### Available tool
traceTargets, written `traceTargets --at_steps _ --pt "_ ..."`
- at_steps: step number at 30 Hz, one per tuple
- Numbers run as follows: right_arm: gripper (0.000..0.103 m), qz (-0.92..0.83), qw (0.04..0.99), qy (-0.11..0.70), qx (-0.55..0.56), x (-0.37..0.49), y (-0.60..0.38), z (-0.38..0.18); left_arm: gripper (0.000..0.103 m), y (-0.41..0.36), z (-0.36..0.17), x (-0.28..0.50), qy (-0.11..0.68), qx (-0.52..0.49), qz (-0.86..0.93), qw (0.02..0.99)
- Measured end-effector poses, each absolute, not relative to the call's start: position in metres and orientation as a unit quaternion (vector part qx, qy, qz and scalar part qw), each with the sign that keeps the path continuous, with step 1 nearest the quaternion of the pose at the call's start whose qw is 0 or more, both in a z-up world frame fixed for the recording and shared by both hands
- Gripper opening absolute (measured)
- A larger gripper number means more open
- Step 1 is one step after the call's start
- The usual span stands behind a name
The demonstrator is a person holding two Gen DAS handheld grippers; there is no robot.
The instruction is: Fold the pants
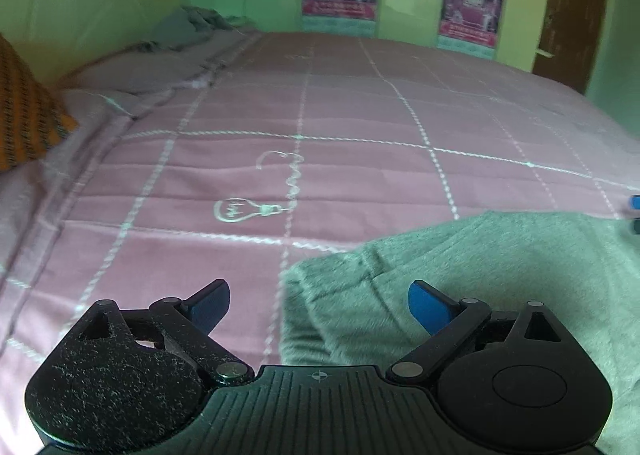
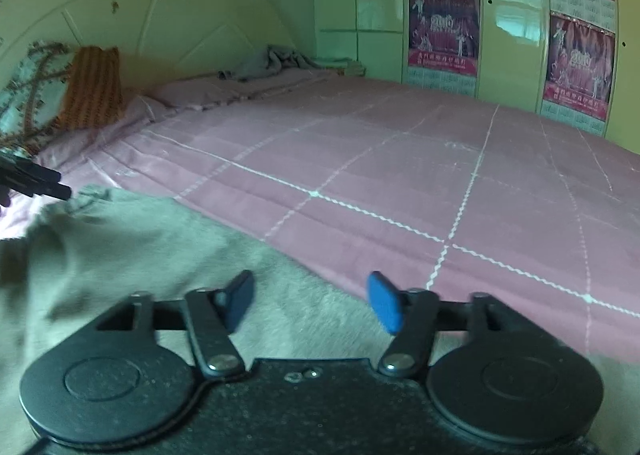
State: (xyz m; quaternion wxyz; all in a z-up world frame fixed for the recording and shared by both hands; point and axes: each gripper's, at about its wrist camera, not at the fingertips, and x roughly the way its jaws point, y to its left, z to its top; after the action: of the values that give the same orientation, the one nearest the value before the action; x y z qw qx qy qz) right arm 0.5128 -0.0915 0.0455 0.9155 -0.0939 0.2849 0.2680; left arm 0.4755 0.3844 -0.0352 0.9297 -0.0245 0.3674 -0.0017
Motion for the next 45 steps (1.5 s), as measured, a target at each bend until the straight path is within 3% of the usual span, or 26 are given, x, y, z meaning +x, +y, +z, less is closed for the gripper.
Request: traceTargets --at_steps 6,9,11,12,13,14,16,20,21,27,33,40,45 --pt "0.075 0.292 0.884 0.337 -0.140 0.556 -0.079 0.028 0.095 0.398 -0.063 0.507 0.429 -0.027 -0.011 0.903" --pt "0.079 0.324 0.844 0.391 -0.173 0.569 -0.075 0.013 0.094 0.395 -0.071 0.516 0.420 -0.028 -0.017 0.907" --pt "0.079 0.331 0.839 0.386 -0.194 0.567 -0.071 0.013 0.068 0.388 -0.071 0.520 0.415 -0.026 -0.037 0.909" --pt "0.077 0.333 0.837 0.391 -0.189 0.568 -0.071 0.014 0.043 0.386 -0.069 0.522 0.412 -0.039 -0.051 0.909" --pt "0.077 0.337 0.834 0.390 -0.195 0.568 -0.071 0.014 0.026 0.384 -0.068 0.524 0.413 -0.047 -0.056 0.908" --pt "0.075 0.342 0.832 0.389 -0.199 0.567 -0.072 0.014 0.023 0.380 -0.068 0.525 0.413 -0.043 -0.063 0.907" --pt "0.060 0.345 0.830 0.391 -0.198 0.568 -0.073 0.016 0.021 0.377 -0.068 0.523 0.410 -0.044 -0.057 0.909" --pt "0.008 0.342 0.830 0.387 -0.209 0.555 -0.069 0.024 0.019 0.375 -0.056 0.505 0.381 -0.058 -0.046 0.922" --pt "0.007 0.336 0.833 0.383 -0.217 0.552 -0.063 0.027 0.019 0.378 -0.052 0.500 0.370 -0.058 -0.047 0.926" --pt "0.005 0.340 0.858 0.314 -0.222 0.503 -0.069 0.069 0.019 0.386 -0.005 0.431 0.263 -0.089 -0.066 0.958" --pt "0.005 0.343 0.873 0.213 -0.275 0.392 -0.082 0.123 0.019 0.371 0.028 0.338 0.197 -0.067 -0.091 0.974" --pt "0.006 0.333 0.865 0.200 -0.319 0.273 -0.086 0.099 0.024 0.351 -0.011 0.233 0.254 -0.081 -0.058 0.962" --pt "0.024 0.296 0.856 0.309 -0.291 0.246 -0.081 0.027 0.033 0.339 -0.037 0.198 0.309 -0.102 -0.005 0.946"
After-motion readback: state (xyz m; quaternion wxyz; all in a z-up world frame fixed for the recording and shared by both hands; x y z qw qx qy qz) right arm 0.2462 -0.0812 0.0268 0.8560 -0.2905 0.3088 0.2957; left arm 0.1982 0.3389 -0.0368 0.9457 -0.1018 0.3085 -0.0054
